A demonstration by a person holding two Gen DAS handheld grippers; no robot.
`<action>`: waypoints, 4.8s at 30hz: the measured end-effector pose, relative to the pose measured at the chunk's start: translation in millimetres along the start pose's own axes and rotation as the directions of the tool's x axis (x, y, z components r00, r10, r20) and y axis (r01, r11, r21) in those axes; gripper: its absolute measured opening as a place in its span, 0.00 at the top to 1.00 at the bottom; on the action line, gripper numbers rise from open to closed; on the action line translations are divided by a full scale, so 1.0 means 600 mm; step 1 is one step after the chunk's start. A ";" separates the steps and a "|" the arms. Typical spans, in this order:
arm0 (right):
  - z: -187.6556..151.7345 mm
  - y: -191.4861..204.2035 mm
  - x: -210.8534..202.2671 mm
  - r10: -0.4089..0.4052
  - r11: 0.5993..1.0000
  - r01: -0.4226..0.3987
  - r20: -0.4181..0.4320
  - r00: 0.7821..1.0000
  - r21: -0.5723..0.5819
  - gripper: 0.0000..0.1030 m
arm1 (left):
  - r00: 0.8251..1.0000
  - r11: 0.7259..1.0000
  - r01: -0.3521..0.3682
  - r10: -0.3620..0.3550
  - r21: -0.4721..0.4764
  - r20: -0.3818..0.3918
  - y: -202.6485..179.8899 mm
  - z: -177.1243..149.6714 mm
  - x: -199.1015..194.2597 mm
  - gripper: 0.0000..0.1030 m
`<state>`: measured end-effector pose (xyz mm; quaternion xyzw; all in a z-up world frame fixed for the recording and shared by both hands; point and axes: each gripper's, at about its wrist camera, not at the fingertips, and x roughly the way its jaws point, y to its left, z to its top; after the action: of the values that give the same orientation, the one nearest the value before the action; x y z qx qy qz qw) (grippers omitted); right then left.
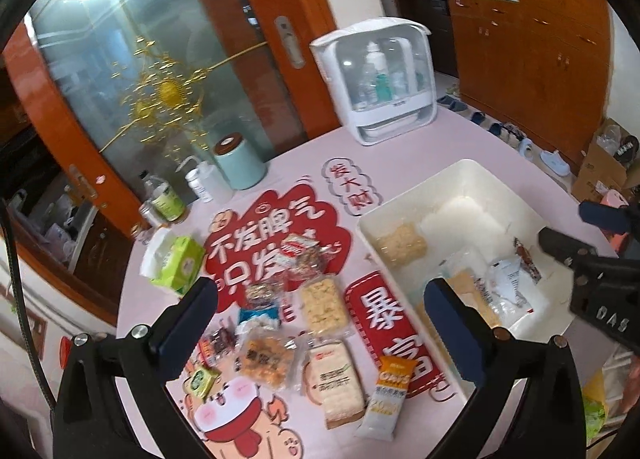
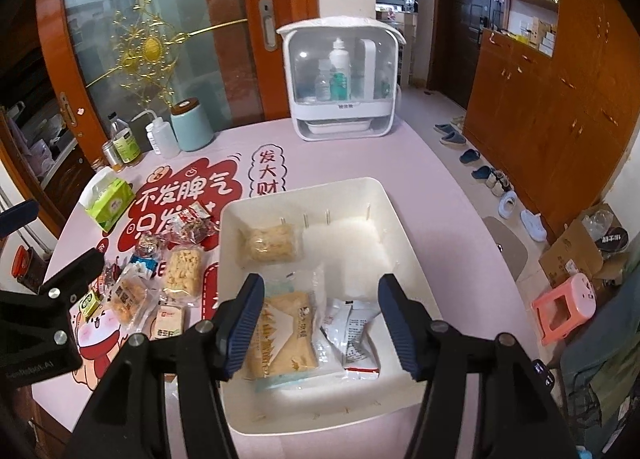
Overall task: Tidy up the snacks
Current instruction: 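Withdraw both tools from the bin toward the remaining snacks, then grasp the yellow bread bag with the right tool while the left tool grasps the green snack pack, then carry both snacks over the white bin and open both tools to drop them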
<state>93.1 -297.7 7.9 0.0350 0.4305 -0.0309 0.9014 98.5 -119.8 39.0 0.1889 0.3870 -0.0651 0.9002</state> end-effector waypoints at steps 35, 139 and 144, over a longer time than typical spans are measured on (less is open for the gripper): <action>-0.023 0.453 0.149 0.179 0.928 -0.201 -0.098 0.979 -0.314 0.13 | 0.988 0.995 -0.026 0.012 -0.093 -0.157 0.471 -0.245 0.170 0.01; 0.073 -0.062 0.115 -0.162 0.987 0.162 0.015 0.987 0.001 0.23 | 0.891 0.895 0.446 -0.445 -0.015 -0.085 -0.123 0.032 0.127 0.61; 0.084 -0.055 0.148 -0.161 0.987 0.161 -0.006 0.987 -0.018 0.23 | 0.895 0.901 0.434 -0.432 -0.008 -0.111 -0.137 0.035 0.159 0.58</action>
<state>185.2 -337.5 -30.8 -0.0079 0.4355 -0.0998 0.8946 156.8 -201.1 -40.2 0.1087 0.4677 -0.2566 0.8388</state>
